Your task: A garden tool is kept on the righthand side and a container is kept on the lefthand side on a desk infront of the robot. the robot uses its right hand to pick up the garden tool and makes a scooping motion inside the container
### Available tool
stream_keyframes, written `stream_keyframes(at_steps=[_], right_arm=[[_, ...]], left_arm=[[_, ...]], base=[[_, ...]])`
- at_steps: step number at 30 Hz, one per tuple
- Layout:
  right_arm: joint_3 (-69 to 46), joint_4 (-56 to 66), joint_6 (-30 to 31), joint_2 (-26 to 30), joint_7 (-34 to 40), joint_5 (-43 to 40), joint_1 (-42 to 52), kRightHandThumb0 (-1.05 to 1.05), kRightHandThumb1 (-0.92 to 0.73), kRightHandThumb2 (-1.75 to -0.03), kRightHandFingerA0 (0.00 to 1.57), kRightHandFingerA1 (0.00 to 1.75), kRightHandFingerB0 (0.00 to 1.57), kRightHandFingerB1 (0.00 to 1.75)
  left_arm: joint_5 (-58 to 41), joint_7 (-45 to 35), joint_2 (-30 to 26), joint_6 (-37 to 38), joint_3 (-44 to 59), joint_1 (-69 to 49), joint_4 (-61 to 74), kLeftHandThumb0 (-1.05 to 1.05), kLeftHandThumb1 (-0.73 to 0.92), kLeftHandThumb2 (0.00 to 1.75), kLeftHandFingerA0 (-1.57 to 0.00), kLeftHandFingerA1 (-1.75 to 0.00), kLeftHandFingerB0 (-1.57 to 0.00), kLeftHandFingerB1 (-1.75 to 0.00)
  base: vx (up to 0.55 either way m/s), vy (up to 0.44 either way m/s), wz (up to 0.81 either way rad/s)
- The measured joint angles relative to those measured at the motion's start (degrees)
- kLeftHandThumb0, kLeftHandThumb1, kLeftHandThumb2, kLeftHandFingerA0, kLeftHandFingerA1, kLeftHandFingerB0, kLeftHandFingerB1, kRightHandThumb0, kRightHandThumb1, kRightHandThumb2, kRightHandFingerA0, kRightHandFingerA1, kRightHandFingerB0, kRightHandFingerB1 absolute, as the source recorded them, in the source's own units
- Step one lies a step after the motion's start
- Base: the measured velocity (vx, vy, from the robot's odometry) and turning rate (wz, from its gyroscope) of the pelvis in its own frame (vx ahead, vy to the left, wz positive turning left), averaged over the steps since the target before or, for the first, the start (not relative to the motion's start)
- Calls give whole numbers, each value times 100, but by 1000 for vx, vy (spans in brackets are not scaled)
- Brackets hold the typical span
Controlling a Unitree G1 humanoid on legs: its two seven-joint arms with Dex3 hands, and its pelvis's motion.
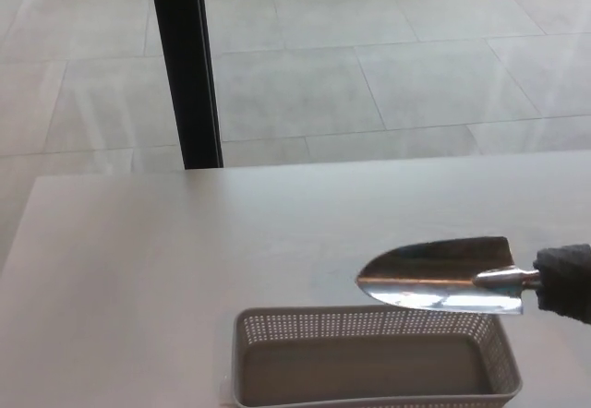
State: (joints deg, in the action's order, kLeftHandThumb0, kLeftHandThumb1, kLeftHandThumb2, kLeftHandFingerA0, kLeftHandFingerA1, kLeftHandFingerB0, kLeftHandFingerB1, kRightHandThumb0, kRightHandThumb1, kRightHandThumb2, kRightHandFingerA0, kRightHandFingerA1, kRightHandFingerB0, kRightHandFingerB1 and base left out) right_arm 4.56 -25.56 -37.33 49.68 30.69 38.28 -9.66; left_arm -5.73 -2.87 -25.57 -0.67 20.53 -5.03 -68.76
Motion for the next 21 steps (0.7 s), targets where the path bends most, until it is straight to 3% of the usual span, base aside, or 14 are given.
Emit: stream_keyframes(at_steps=[2, 4, 9, 13, 14, 15, 17, 21], right_arm=[[17, -104, -124, 179, 131, 191, 23, -5, -42, -86, 87, 167, 74, 149], [25, -199, -192, 286, 249, 330, 27, -10, -52, -63, 87, 167, 74, 144], [23, -593, -196, 414, 574, 627, 14, -13, -52, -64, 87, 167, 73, 143], [40, -849, -162, 463, 828, 827, -115, -17, -53, -67, 88, 165, 74, 142], [42, -865, -154, 482, 878, 871, -142, -22, -53, -68, 101, 166, 69, 134], [42, -867, -151, 509, 933, 917, -167, -19, -55, -67, 88, 167, 74, 143], [52, -869, -150, 563, 1045, 1017, -227, -23, -60, -70, 86, 173, 69, 151], [82, -836, -135, 682, 1155, 1153, -277, -21, -55, -64, 90, 164, 77, 137]], left_arm=[[0, 0, -9, -1, 2, -21, 20, -35, 51, 88, -42, -62, -26, -51], [-5, 0, -31, -2, 17, -35, 22, -34, 49, 88, -45, -63, -22, -50], [-8, -23, -79, -1, 27, -45, 16, -34, 49, 88, -52, -67, -26, -51], [-23, -30, -85, -2, 76, -31, -60, -36, 47, 86, -44, -62, -27, -51], [-28, -32, -85, -1, 91, -24, -71, -36, 49, 87, -52, -66, -30, -52], [-29, -32, -86, -1, 91, -17, -77, -35, 49, 87, -48, -64, -28, -52], [-28, -34, -87, -1, 89, -7, -84, -35, 47, 87, -49, -66, -25, -51], [-39, -35, -88, -4, 115, 13, -59, -37, 48, 86, -51, -65, -31, -52]], base=[[0, 0, 0], [0, 0, 0], [0, 0, 0], [0, 0, 0], [0, 0, 0], [0, 0, 0], [0, 0, 0], [0, 0, 0]])
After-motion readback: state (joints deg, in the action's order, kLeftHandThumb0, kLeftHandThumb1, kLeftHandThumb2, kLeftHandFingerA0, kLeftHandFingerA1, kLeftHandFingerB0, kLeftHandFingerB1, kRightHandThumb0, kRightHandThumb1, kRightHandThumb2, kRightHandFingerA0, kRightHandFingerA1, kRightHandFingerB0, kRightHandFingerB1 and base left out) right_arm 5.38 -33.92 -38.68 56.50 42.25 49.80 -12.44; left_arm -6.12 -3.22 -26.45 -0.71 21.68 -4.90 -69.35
